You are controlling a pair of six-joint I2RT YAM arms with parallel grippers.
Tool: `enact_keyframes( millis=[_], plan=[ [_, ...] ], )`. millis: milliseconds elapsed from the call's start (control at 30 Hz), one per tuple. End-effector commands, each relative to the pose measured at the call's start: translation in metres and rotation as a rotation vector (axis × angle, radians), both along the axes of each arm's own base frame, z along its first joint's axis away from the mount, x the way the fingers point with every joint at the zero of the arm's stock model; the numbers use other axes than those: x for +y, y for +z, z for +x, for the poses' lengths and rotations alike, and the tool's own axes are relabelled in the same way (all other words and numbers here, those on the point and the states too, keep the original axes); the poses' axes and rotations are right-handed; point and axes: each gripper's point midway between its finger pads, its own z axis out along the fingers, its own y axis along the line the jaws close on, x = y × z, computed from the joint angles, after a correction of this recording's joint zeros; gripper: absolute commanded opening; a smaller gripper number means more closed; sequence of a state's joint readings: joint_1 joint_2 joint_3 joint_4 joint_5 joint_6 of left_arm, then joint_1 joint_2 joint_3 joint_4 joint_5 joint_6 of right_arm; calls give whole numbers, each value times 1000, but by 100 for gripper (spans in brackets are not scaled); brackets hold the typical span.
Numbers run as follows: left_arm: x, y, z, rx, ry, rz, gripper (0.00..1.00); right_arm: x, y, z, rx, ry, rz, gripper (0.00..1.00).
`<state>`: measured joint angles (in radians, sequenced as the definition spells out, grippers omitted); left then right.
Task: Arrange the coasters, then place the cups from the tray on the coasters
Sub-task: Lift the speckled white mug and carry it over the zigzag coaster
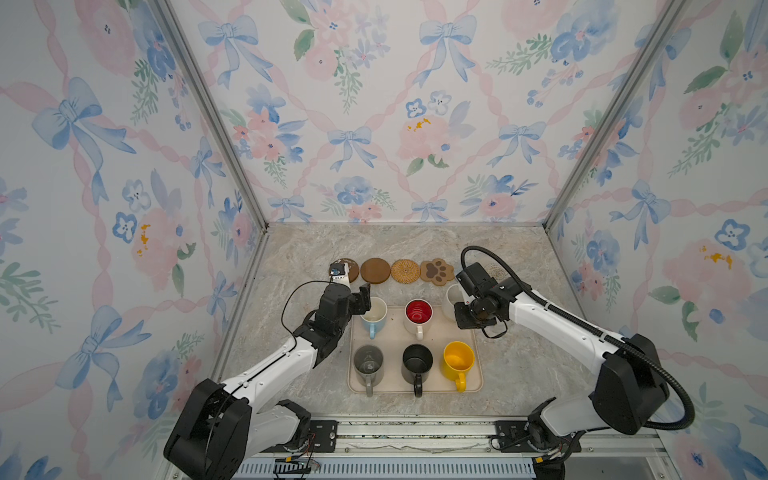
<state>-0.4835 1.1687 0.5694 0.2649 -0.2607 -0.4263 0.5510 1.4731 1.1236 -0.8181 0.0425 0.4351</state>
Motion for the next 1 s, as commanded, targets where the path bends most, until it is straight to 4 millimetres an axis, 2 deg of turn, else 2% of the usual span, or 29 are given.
enact_keyframes(
  millis=[0, 133, 400, 567, 867, 967],
  plan=[
    [1, -8, -1, 13, -3, 1, 78, -11, 37, 24, -119, -17, 10, 0],
    [2, -8, -2, 11, -3, -1, 78, -32, 50, 40, -144, -56, 2, 0],
    [6, -6, -4, 5, 5, -9, 78, -87, 74, 78, -200, -165, -33, 0],
    [7, -7, -4, 7, 4, -13, 78, -113, 85, 103, -237, -216, -45, 0],
    [8, -6, -5, 4, 9, -18, 78, -152, 82, 146, -266, -298, -66, 0],
    [8, -5, -5, 2, 9, -22, 78, -157, 72, 158, -257, -314, -69, 0]
  ],
)
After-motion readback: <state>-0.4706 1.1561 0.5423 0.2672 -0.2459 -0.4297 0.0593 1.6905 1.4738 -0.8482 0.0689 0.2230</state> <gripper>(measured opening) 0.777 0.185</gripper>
